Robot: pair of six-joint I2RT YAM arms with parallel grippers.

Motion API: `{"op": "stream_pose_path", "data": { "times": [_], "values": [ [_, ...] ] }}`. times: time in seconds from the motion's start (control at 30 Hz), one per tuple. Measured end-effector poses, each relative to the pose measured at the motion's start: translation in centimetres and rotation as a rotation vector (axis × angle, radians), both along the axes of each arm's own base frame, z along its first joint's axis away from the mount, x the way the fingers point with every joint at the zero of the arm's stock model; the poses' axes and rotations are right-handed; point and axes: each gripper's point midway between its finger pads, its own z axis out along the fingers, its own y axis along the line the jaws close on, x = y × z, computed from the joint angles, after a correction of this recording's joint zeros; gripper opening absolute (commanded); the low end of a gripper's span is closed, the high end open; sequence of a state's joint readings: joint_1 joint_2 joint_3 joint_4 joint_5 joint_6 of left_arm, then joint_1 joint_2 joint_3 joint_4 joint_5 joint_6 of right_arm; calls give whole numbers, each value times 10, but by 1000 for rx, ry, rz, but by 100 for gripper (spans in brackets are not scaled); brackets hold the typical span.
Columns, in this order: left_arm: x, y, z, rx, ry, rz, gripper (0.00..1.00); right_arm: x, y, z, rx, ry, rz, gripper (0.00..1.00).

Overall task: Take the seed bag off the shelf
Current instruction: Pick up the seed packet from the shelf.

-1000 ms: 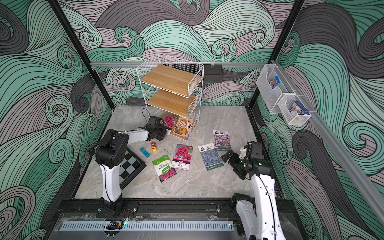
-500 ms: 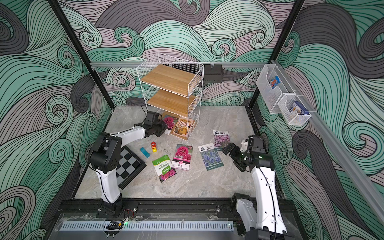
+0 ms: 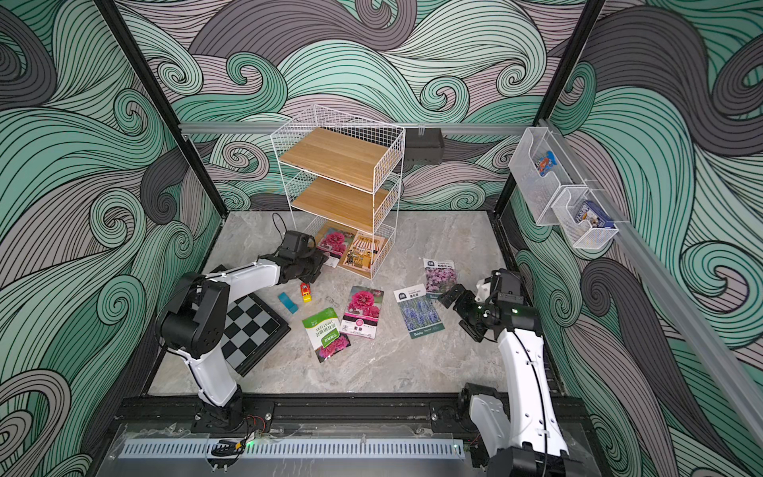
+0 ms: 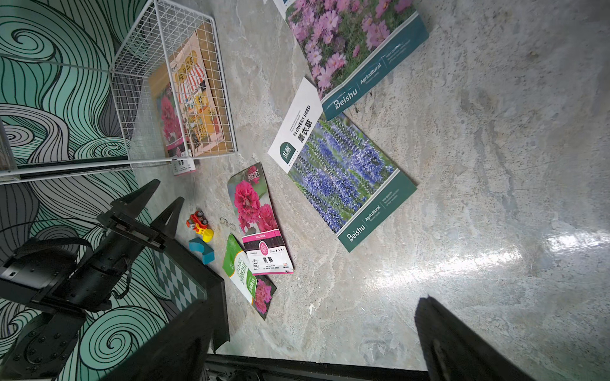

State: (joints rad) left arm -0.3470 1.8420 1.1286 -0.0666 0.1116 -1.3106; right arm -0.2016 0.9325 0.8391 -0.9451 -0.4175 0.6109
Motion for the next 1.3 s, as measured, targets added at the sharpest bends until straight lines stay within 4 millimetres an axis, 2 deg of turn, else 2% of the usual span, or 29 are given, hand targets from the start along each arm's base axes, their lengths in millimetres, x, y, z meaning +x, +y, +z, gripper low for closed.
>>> {"op": "stream_pose_path", "data": {
  "times": [0.2,0.57,0.7,0.97,1.2,1.3],
  "values": [
    [11,-2,-32,-22,24,36,65,5,0,4,8,-10,3,99],
    [43,-5,-29,-78,-78,93,63,8,3,6,20,-28,11,99],
    [54,-4,-32,-99,-97,110,52,8,3,7,22,-29,12,99],
    [58,1,-42,-120,-80,112,16,9,3,7,22,-31,12,99],
    [56,-1,-40,-142,-81,86,11,9,3,7,23,-31,12,99],
    [51,-1,-37,-140,-81,75,4,9,3,7,25,-33,14,99]
  ]
}}
